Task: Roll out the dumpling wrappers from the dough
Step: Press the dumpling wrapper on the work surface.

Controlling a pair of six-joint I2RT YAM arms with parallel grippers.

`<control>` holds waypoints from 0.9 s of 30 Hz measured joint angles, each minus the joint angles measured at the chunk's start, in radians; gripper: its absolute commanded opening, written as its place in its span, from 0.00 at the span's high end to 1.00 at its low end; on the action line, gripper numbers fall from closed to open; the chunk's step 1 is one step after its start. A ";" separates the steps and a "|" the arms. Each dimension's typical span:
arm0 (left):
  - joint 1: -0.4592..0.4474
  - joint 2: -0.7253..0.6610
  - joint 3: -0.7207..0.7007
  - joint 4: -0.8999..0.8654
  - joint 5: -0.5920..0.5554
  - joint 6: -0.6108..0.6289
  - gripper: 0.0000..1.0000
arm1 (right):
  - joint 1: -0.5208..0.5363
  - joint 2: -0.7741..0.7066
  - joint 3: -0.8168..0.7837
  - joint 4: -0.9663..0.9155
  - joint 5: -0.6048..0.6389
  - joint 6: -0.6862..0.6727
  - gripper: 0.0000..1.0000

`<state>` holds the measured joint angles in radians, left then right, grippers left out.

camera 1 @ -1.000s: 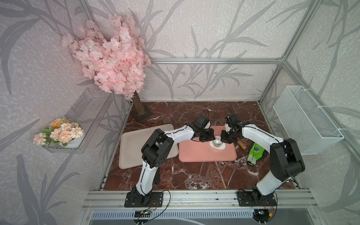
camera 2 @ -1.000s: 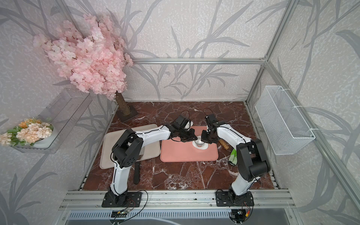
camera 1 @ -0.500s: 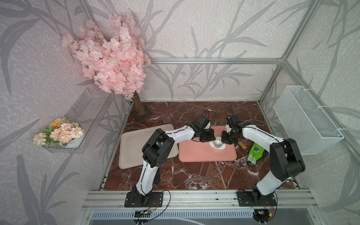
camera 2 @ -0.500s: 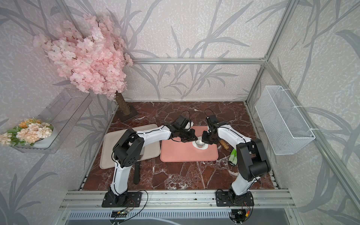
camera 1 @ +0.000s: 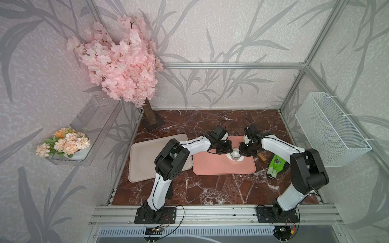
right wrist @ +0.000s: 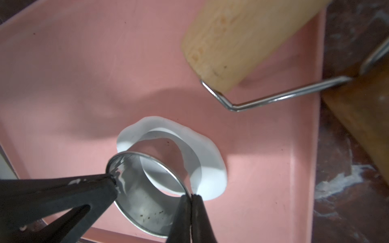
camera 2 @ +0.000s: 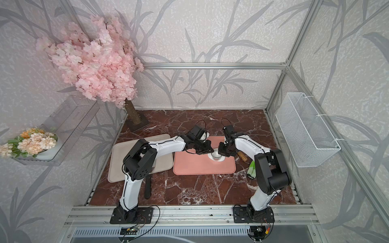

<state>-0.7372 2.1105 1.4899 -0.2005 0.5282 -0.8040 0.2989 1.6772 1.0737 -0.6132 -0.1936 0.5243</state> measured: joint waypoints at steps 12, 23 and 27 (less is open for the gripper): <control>0.000 0.005 0.010 -0.008 -0.003 0.004 1.00 | 0.000 0.000 0.000 0.002 0.002 0.000 1.00; 0.000 0.010 0.010 -0.007 -0.004 0.011 1.00 | 0.000 0.000 -0.004 0.011 0.006 0.002 1.00; -0.001 0.012 0.007 -0.002 -0.006 0.011 1.00 | 0.000 0.000 -0.016 0.025 0.009 0.001 1.00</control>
<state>-0.7380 2.1223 1.4967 -0.2024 0.5224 -0.7929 0.2989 1.6768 1.0573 -0.5880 -0.1844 0.5255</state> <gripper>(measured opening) 0.042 0.051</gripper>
